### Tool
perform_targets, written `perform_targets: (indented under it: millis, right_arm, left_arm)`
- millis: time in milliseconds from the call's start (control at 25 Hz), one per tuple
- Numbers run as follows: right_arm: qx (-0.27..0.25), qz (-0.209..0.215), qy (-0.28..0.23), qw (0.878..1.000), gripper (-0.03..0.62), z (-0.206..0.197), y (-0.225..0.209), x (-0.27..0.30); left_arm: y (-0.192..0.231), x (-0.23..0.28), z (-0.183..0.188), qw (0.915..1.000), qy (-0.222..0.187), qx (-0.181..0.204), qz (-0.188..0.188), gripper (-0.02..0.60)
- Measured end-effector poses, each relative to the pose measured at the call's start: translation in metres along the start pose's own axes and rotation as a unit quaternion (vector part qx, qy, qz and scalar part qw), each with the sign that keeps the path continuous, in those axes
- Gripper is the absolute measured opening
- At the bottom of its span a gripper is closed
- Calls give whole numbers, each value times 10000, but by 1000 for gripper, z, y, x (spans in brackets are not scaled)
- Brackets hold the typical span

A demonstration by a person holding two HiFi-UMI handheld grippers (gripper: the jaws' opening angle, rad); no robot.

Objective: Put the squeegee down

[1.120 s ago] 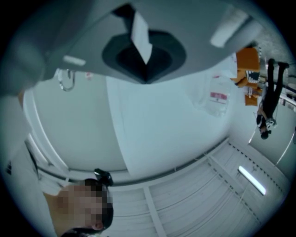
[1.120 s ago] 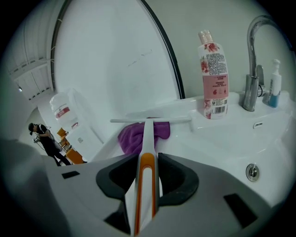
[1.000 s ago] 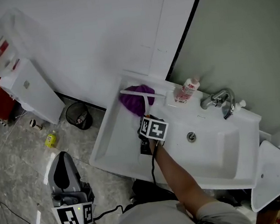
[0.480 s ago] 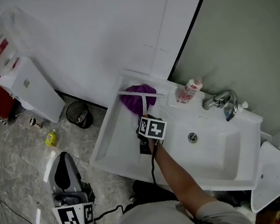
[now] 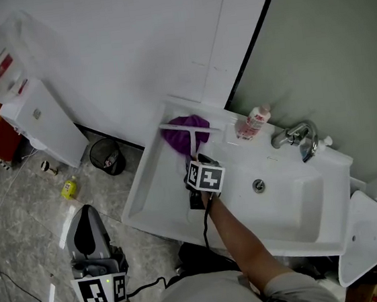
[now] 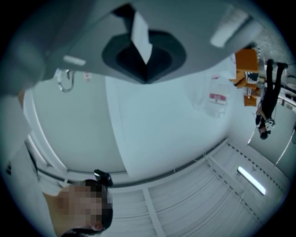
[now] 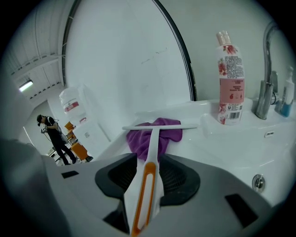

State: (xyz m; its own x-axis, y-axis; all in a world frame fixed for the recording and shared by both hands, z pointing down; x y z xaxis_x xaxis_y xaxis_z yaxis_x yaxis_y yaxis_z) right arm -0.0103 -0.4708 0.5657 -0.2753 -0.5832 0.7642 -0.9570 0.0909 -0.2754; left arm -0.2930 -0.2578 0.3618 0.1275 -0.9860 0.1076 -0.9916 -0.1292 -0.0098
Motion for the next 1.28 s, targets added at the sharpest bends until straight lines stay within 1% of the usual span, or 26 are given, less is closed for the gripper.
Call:
perform_targets:
  millis: [80,200,280,320,560,840,1040,1280]
  right_arm:
    - [-104,-44,-136,9998,135,0,1,-9]
    - [-329,-118,-296,9990,78,-2,2,-22]
    - [-472,-154,-391,9980,18,-7,3,-32]
    - [-542,-134,-438,9975,2,-9,3,-37]
    - [-920,68,-821,9923,0,-20,8,-76]
    - [-1090,315,-1266,9854,2,-29,13,-125]
    - [-1301,400,-1670,9765,2,-35,17,-162]
    - [-1619,364,-2041,9648,2,-43,24,-202]
  left_arm:
    - [-2,-2,2,10000,-37,7,-22,8]
    - [-5,-4,5,9999,-89,21,-68,8]
    - [-8,-7,6,9999,-120,33,-106,8]
    - [-9,-9,7,9998,-140,38,-128,8]
    - [-17,-21,11,9995,-233,43,-226,8]
    - [-27,-38,15,9989,-332,31,-318,8]
    - [-33,-52,16,9985,-412,-8,-356,8]
    - [-36,-69,19,9981,-500,-29,-362,8]
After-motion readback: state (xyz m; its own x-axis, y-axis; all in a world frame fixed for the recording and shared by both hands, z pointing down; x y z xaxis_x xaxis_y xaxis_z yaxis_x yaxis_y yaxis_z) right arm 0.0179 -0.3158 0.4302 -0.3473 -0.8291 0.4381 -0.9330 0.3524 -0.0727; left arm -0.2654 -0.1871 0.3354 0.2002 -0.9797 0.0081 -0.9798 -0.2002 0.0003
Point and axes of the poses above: the fingertips, and each gripper's own axes: x forward along the fingers, y to its left, z out of its top, the point moved 8 cm from there along -x, backward along the fingers, and after that the axes turned 13 degrees about y, right-handed, at the moved point
